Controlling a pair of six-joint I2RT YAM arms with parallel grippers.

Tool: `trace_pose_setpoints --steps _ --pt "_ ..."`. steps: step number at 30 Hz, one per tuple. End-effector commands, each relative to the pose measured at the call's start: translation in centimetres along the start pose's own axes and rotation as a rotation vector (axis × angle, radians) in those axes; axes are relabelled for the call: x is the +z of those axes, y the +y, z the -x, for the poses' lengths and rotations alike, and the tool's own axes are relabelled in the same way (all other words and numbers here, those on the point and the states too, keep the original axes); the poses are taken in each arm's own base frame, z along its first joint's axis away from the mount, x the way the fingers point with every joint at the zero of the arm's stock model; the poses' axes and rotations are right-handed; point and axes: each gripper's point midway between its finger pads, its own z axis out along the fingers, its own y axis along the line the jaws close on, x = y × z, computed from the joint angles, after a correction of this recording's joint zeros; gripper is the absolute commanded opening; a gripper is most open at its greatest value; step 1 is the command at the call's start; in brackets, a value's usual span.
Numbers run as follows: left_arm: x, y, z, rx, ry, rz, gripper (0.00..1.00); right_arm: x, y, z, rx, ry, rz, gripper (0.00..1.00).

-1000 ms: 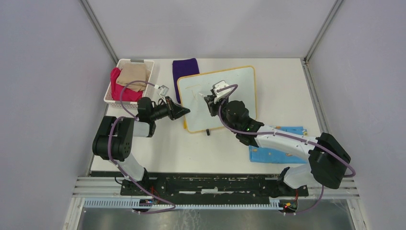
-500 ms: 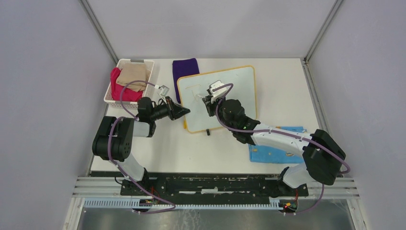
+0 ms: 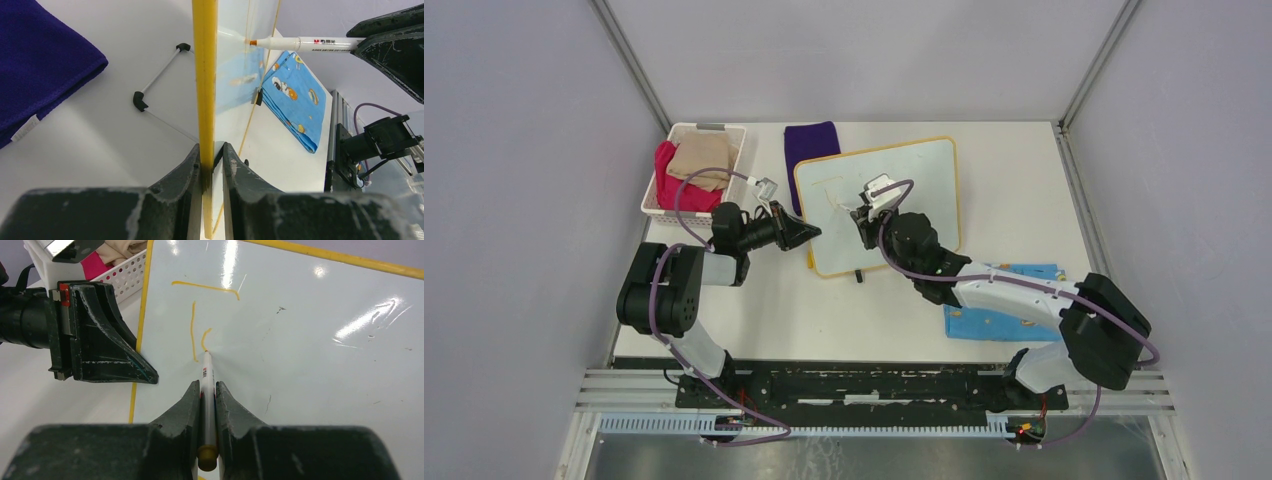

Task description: Write a sentence on the whiteboard

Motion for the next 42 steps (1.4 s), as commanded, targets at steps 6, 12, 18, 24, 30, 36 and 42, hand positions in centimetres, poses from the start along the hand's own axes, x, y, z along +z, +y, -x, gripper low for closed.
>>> trace_pose_setpoints --steps 6,12,18,24,30,36,42 --pt "0.2 1.5 -0.6 0.03 0.015 0.069 0.02 -0.7 -2.7 2.2 0.005 -0.052 -0.099 0.0" --pt "0.2 1.5 -0.7 0.034 0.022 0.07 0.02 0.1 -2.2 3.7 -0.002 -0.078 -0.08 0.0" --pt "0.3 1.4 -0.8 0.035 0.026 0.068 0.02 0.6 -1.5 4.2 0.004 -0.089 -0.055 0.0" --pt "0.3 1.4 -0.9 0.033 0.028 0.066 0.02 1.1 -0.6 4.2 0.004 -0.087 -0.013 0.0" --pt "0.4 1.4 -0.9 0.037 0.031 0.066 0.02 1.5 0.4 3.6 -0.003 -0.069 0.021 0.0" --pt "0.4 1.4 -1.0 0.037 0.032 0.069 0.02 -0.2 -0.7 4.0 0.021 -0.094 -0.016 0.0" --pt "0.4 1.5 -1.1 0.033 0.035 0.071 0.02 -1.8 -2.1 6.7 0.029 -0.165 -0.052 0.0"
